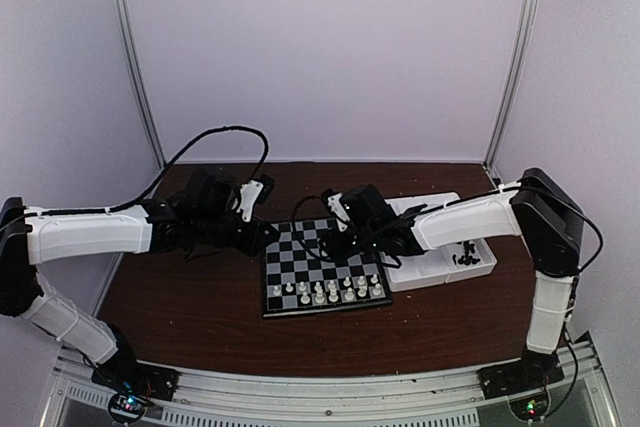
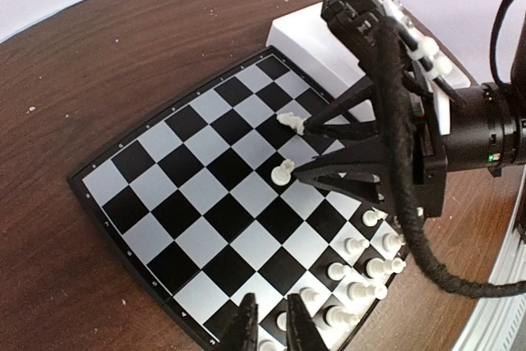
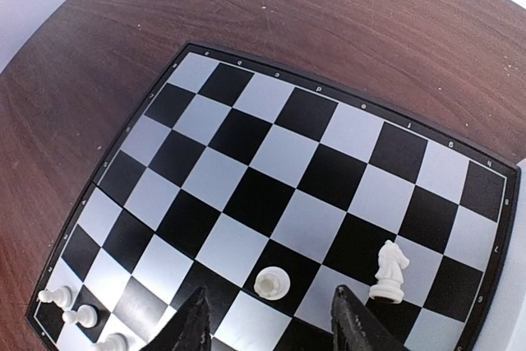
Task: Set up the chess pieces on the board
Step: Place the chess piece on the chessboard, then pick up the chess piece from the storage box, then place the chess piece on the chessboard.
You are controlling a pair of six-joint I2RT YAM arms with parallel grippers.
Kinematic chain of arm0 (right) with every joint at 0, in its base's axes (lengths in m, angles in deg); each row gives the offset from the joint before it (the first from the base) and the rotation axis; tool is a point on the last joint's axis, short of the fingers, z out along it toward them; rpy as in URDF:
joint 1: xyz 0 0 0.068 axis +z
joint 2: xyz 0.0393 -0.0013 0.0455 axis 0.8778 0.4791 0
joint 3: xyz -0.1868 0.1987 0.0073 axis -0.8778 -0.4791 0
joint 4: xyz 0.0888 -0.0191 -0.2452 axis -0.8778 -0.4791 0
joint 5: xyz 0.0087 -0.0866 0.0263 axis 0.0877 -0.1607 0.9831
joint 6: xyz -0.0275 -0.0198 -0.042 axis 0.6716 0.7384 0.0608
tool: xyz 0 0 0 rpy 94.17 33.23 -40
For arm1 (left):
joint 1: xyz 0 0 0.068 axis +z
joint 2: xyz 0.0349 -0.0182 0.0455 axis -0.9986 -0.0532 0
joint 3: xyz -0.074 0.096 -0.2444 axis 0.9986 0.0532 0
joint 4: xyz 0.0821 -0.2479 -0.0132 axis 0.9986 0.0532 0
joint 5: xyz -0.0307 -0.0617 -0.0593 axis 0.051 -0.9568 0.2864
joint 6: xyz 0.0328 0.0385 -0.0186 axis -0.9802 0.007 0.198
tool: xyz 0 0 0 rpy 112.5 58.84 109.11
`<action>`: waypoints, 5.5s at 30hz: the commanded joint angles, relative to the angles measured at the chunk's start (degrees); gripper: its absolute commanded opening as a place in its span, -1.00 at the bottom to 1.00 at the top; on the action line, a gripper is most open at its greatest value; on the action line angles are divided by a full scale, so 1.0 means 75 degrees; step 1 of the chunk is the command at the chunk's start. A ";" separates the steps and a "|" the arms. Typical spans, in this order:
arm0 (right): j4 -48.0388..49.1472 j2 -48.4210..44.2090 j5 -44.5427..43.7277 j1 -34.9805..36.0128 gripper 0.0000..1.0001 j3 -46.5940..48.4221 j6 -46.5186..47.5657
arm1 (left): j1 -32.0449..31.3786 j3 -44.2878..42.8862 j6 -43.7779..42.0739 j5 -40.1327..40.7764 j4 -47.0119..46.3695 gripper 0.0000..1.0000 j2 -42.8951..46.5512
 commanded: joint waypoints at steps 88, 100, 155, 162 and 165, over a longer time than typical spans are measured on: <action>-0.2336 -0.1821 0.1052 -0.1048 -0.67 0.0509 0.0571 | 0.0196 -0.1541 0.1158 -0.1184 0.0376 -0.06 -0.0184; -0.1445 -0.3080 0.1633 -0.0677 -0.67 -0.0121 0.1415 | 0.0266 -0.3122 0.2787 -0.2900 0.0379 -0.01 -0.1304; -0.1625 -0.2738 0.1688 -0.0092 -0.70 0.0445 0.2398 | 0.0334 -0.3378 0.4707 -0.3762 -0.0845 -0.58 -0.2410; -0.1571 -0.2741 0.1502 -0.0086 -0.71 0.0448 0.2396 | 0.0334 -0.3365 0.4675 -0.3771 -0.0772 -0.52 -0.2404; -0.1531 -0.2782 0.1438 -0.0098 -0.71 0.0431 0.2395 | 0.0334 -0.3366 0.4661 -0.3799 -0.0712 -0.46 -0.2402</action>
